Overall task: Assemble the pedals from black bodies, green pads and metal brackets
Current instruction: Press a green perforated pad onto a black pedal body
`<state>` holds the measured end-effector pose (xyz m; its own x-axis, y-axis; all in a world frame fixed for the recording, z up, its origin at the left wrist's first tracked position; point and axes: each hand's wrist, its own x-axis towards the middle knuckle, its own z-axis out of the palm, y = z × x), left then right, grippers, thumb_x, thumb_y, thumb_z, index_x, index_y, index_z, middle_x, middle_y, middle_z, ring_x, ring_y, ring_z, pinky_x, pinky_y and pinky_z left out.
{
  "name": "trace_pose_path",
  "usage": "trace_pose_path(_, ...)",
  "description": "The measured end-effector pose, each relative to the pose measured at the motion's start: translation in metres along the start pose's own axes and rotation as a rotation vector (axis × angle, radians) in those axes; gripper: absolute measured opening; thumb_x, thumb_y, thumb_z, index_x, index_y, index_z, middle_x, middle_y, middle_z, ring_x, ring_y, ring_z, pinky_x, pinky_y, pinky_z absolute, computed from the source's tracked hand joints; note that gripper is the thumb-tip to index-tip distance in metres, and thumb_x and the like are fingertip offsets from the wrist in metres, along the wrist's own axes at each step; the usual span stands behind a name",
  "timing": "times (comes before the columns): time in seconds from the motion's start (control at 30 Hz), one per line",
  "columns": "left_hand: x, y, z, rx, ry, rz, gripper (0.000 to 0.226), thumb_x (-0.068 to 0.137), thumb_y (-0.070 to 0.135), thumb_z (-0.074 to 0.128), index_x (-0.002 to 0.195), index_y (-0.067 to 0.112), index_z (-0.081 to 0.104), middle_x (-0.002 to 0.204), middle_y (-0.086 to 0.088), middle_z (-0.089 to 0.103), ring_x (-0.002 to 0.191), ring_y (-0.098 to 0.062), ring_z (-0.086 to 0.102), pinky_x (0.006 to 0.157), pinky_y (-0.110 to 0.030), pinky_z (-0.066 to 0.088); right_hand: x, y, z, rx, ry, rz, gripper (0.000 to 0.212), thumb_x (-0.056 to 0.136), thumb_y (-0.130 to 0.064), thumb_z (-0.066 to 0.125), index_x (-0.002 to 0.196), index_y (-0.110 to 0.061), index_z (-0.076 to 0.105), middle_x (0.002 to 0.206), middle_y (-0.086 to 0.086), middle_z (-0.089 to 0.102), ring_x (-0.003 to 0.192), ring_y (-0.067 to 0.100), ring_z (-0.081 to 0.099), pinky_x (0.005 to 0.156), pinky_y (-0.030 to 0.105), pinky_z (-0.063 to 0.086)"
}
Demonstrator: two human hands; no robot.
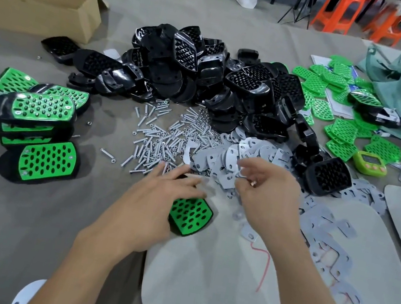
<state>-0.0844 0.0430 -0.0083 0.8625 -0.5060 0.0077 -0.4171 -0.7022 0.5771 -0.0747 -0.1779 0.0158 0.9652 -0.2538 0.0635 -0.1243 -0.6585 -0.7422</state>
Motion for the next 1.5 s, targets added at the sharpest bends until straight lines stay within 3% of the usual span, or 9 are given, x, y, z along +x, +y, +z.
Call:
trace_pose_path(0.13,-0.007,-0.002,0.007,-0.129,0.434,-0.247,0.077,0.071,-0.014,0.055,0.13,0.036,0.068,0.129,0.026,0.063,0.124,-0.004,0.057,0.102,-0.001,0.028,0.022,-0.032,0.022,-0.066,-0.123,-0.14,0.031,0.089,-0.007,0.063,0.105,-0.03,0.077,0.084,-0.025,0.065,0.077,-0.011,0.058,0.073,0.0,0.041)
trace_pose_path(0.2,-0.013,-0.005,0.01,-0.178,0.564,-0.394,0.062,0.086,0.005,0.064,0.138,0.039,0.061,0.127,0.019,0.07,0.113,-0.01,0.066,0.093,-0.011,0.042,0.039,-0.043,0.034,-0.174,-0.231,-0.204,0.034,0.09,-0.003,0.057,0.11,-0.022,0.076,0.102,-0.008,0.074,0.098,0.01,0.064,0.091,0.025,0.052)
trace_pose_path(0.3,-0.019,0.001,0.016,-0.159,0.521,-0.482,0.084,0.085,0.054,0.068,0.158,0.04,0.028,0.132,0.012,0.069,0.123,-0.021,0.062,0.099,-0.036,0.046,0.063,-0.057,0.053,-0.367,-0.324,-0.29,0.034,0.087,-0.001,0.057,0.107,-0.02,0.076,0.099,0.009,0.075,0.102,0.029,0.063,0.086,0.038,0.055)
trace_pose_path(0.43,-0.016,0.01,0.032,-0.151,0.421,-0.518,0.12,0.074,0.056,0.083,0.159,0.046,0.0,0.135,0.006,0.063,0.125,-0.024,0.054,0.096,-0.038,0.041,0.074,-0.072,0.08,-0.459,-0.366,-0.358,0.024,0.083,-0.009,0.064,0.097,-0.022,0.079,0.091,0.006,0.075,0.096,0.027,0.066,0.086,0.035,0.056)
trace_pose_path(0.63,-0.013,0.009,0.04,-0.432,0.511,-0.536,0.115,0.072,0.03,0.092,0.153,0.06,0.016,0.12,0.02,0.051,0.121,-0.01,0.055,0.099,-0.03,0.044,0.076,-0.08,0.098,-0.699,-0.301,-0.534,0.015,0.081,-0.005,0.06,0.073,-0.016,0.054,0.063,-0.001,0.044,0.084,0.032,0.068,0.063,0.031,0.039)
trace_pose_path(0.8,-0.018,0.005,0.043,-0.612,0.601,-0.493,0.114,0.072,0.012,0.092,0.148,0.064,0.026,0.11,0.046,0.054,0.103,0.017,0.058,0.083,-0.008,0.043,0.086,-0.072,0.098,-0.638,-0.353,-0.455,0.016,0.086,-0.008,0.058,0.099,-0.012,0.068,0.097,0.007,0.066,0.095,0.031,0.065,0.07,0.031,0.045)
trace_pose_path(0.93,-0.017,-0.003,0.038,-0.677,0.654,-0.475,0.109,0.068,0.002,0.092,0.148,0.054,0.039,0.117,0.027,0.06,0.1,0.013,0.063,0.078,-0.003,0.046,0.086,-0.075,0.096,-0.534,-0.337,-0.375,0.018,0.08,-0.002,0.064,0.092,-0.01,0.074,0.087,0.011,0.069,0.083,0.033,0.067,0.07,0.034,0.057)
trace_pose_path(1.27,-0.006,-0.011,0.035,-0.76,0.651,-0.467,0.091,0.068,-0.007,0.088,0.124,0.057,0.058,0.108,0.037,0.064,0.1,0.005,0.069,0.077,-0.014,0.055,0.054,-0.053,0.039,0.032,-0.29,-0.118,0.027,0.088,-0.004,0.064,0.079,-0.026,0.077,0.056,-0.011,0.068,0.049,0.003,0.065,0.043,0.015,0.045)
trace_pose_path(1.5,0.001,-0.018,0.033,-0.738,0.584,-0.477,0.074,0.065,-0.005,0.089,0.115,0.045,0.067,0.103,0.029,0.073,0.096,0.001,0.071,0.084,-0.026,0.057,0.003,-0.018,0.02,-0.404,-0.437,-0.13,0.042,0.096,-0.005,0.049,0.108,-0.034,0.077,0.079,-0.015,0.066,0.056,0.001,0.052,0.05,0.011,0.036)
